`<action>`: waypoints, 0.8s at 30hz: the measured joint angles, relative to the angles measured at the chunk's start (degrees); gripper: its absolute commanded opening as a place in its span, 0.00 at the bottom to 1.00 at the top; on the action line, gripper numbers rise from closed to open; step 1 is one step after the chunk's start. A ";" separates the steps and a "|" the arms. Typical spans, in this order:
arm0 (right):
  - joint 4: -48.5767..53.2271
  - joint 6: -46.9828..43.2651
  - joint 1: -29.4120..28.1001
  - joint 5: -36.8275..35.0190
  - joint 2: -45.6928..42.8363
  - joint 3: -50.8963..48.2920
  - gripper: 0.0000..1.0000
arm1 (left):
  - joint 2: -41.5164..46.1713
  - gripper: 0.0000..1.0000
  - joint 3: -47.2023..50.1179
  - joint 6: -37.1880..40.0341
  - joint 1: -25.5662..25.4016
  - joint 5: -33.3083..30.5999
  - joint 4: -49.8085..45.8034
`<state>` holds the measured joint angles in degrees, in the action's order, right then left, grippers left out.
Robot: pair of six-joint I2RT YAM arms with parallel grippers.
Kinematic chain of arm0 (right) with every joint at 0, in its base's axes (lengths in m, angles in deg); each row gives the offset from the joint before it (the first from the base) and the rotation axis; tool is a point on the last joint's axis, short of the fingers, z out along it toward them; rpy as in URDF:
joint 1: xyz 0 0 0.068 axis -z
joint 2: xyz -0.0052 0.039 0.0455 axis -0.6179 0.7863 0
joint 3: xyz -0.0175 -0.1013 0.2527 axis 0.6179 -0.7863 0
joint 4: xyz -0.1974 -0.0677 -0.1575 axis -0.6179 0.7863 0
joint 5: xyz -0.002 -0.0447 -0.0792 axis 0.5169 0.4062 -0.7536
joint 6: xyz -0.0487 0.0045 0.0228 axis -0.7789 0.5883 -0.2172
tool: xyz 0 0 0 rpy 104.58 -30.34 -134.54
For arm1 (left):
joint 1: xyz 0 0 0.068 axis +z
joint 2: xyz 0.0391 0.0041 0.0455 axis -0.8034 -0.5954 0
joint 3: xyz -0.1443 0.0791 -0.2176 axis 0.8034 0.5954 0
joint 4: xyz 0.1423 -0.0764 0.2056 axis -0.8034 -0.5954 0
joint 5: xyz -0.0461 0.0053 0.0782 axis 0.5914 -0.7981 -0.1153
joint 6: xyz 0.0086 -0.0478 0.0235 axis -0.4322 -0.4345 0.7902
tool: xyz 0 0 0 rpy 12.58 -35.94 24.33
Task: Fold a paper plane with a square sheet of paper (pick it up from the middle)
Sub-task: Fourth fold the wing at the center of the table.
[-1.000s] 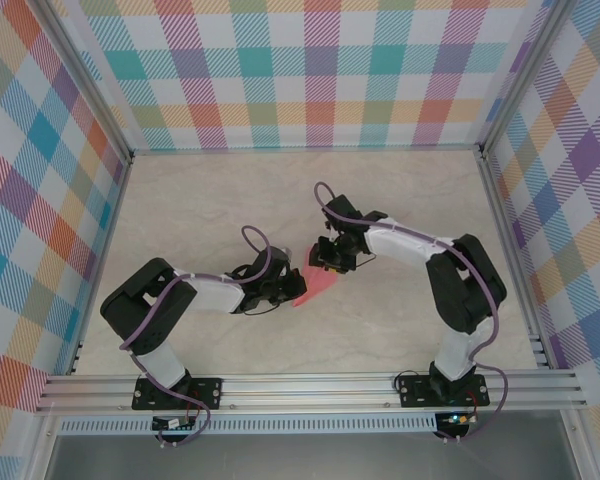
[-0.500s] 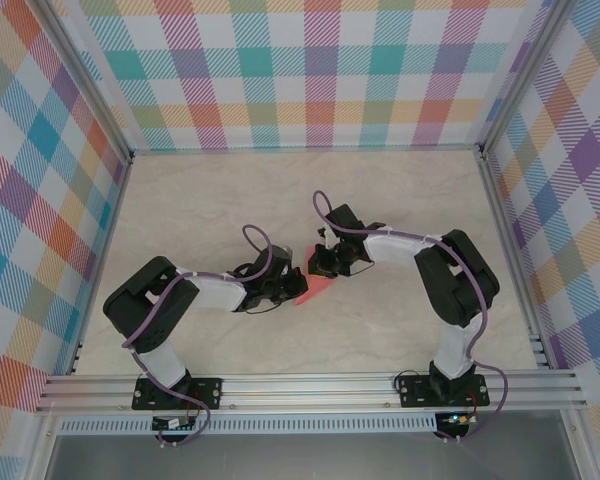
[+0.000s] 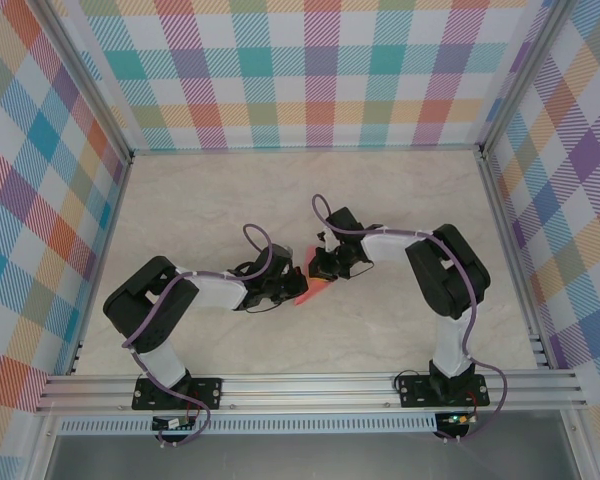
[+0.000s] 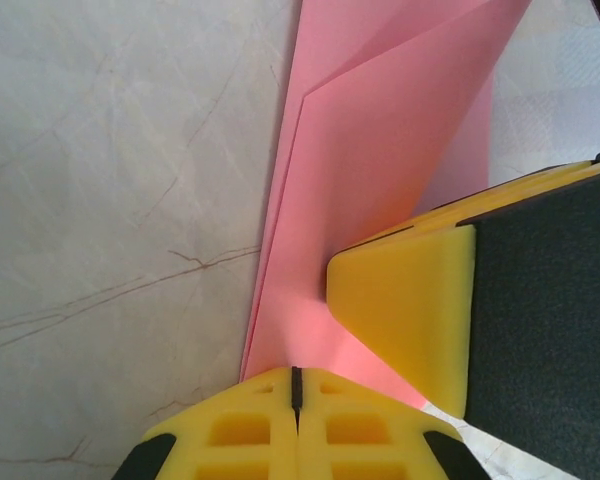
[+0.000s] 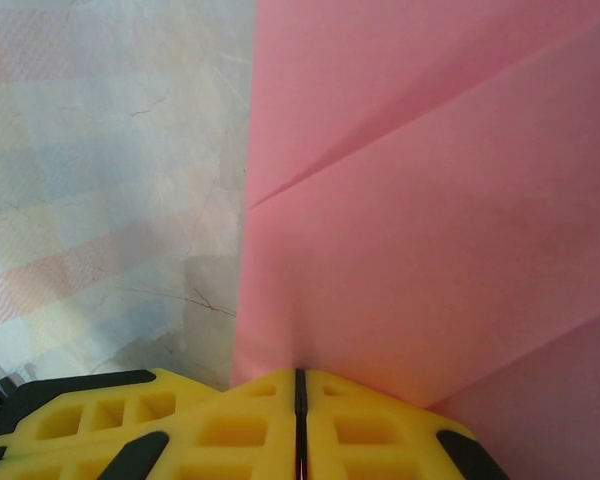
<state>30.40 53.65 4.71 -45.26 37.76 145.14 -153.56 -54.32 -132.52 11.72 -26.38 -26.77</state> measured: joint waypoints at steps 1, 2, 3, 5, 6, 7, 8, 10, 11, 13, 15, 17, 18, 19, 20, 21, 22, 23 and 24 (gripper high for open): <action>-0.02 -0.35 0.15 0.28 0.11 0.00 0.09 | 0.00 0.00 -0.07 0.00 0.00 0.00 -0.28; -0.02 -0.55 0.31 0.59 0.13 0.00 0.09 | 0.00 0.00 -0.17 0.00 0.00 0.00 -0.48; -0.02 -0.79 0.52 0.76 0.20 0.02 0.09 | 0.00 0.00 -0.31 0.02 0.00 0.00 -0.70; 0.00 -1.33 1.20 1.07 0.26 0.02 0.09 | 0.00 0.00 -0.37 0.02 0.00 0.00 -0.90; 0.00 -1.79 1.73 1.16 0.26 0.02 0.09 | 0.00 0.00 -0.37 0.02 0.00 -0.02 -0.90; 0.07 -2.14 2.32 1.14 0.33 0.13 0.09 | 0.00 0.00 -0.37 0.02 0.00 0.00 -0.90; 0.17 -2.29 2.89 1.18 0.44 0.35 0.09 | 0.00 0.00 -0.37 0.04 0.00 -0.02 -0.90; 0.46 -2.75 4.28 1.49 1.11 1.27 0.09 | -0.04 0.00 -0.39 0.07 0.00 0.00 -0.90; 0.66 -3.08 4.74 1.70 1.46 1.73 0.09 | -0.07 0.00 -0.39 0.15 0.00 0.00 -0.90; 1.14 -3.50 5.55 2.08 2.08 2.69 0.09 | -0.07 0.00 -0.39 0.22 0.00 0.02 -0.90; 1.18 -3.56 6.03 2.05 2.10 2.95 0.10 | -0.07 0.00 -0.42 0.22 0.00 0.02 -0.90; 1.05 -3.50 6.43 2.25 2.03 2.95 0.10 | -0.11 0.00 -0.52 0.22 0.00 0.02 -1.07; 0.98 -3.45 6.47 2.34 1.84 2.91 0.11 | -0.13 0.00 -0.66 0.22 0.00 0.02 -1.16; 0.79 -3.37 6.47 2.36 1.36 2.71 0.11 | -0.15 0.00 -0.74 0.24 0.00 0.04 -1.33; 0.52 -3.28 6.47 2.49 0.59 2.34 0.11 | -0.15 0.00 -0.76 0.24 0.00 0.02 -1.53; 0.35 -3.26 6.36 2.69 -0.28 1.97 0.11 | -0.15 0.00 -0.83 0.28 0.00 0.04 -1.68; 0.17 -3.23 6.16 2.91 -1.20 1.68 0.11 | -0.15 0.00 -1.01 0.39 0.00 0.02 -1.95; -0.02 -3.21 6.01 3.08 -1.86 1.60 0.11 | -0.17 0.00 -1.14 0.44 0.00 0.04 -2.16; -0.33 -3.21 5.79 3.23 -2.19 1.60 0.11 | -0.22 0.00 -1.16 0.48 0.00 0.02 -2.21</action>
<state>30.08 50.44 10.50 -42.02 35.58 146.73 -153.78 -55.48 -132.04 11.72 -26.36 -28.98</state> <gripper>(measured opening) 0.111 0.044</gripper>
